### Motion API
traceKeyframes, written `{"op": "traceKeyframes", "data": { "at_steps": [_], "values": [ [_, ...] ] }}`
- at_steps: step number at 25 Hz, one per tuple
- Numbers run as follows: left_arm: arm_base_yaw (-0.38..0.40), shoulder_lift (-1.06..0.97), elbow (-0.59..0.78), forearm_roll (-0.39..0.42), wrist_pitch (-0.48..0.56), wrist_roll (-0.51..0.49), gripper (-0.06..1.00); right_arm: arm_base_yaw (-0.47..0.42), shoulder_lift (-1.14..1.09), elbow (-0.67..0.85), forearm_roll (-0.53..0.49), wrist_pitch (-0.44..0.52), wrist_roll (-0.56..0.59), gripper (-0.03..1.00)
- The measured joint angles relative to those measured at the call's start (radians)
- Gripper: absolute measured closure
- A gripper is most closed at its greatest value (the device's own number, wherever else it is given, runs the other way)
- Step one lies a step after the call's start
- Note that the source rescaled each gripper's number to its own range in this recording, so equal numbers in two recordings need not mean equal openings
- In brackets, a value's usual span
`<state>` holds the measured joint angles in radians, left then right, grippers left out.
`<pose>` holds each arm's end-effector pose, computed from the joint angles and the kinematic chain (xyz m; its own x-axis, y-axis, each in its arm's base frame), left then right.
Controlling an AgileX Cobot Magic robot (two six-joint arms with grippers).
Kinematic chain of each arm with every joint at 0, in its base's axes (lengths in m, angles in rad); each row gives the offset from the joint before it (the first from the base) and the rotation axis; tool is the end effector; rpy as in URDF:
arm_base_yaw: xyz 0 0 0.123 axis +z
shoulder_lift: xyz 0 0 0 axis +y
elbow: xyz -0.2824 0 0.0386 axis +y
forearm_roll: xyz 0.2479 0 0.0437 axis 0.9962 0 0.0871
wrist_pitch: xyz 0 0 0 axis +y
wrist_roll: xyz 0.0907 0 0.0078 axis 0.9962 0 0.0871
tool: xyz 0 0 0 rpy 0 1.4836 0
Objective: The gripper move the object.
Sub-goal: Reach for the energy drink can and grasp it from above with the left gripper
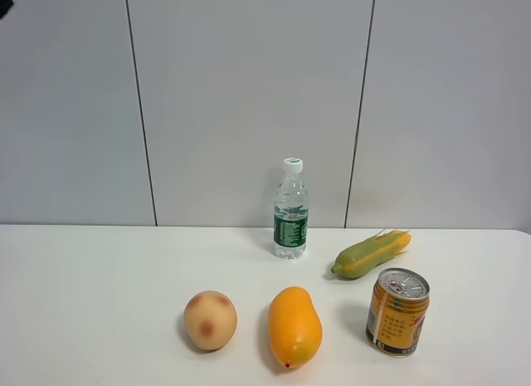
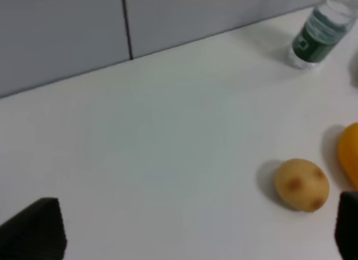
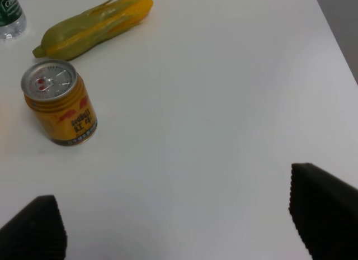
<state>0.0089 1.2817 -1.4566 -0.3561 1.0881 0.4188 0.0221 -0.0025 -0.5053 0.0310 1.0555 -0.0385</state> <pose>0.2535 -0.0259 0.4287 -0.6439 0.2276 -0.7305 0.3764 0.9255 -0.0434 -0.0057 0.0023 0.2791 -0.4429 -0.0330 -0.8960 -0.0565 0.9984 -0.0088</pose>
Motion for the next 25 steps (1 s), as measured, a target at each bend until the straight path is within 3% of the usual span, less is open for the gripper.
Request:
{"op": "traceKeyframes", "data": {
  "at_steps": [17, 21, 25],
  "values": [
    [-0.695, 0.242, -0.054, 0.21, -0.104, -0.182, -0.06, 0.0, 0.0, 0.0, 0.0, 0.0, 0.0, -0.03],
    [-0.807, 0.305, -0.054, 0.213, -0.153, -0.212, -0.06, 0.0, 0.0, 0.0, 0.0, 0.0, 0.0, -0.03],
    [-0.872, 0.364, -0.054, 0.214, -0.237, -0.217, -0.06, 0.0, 0.0, 0.0, 0.0, 0.0, 0.0, -0.03]
  ]
}}
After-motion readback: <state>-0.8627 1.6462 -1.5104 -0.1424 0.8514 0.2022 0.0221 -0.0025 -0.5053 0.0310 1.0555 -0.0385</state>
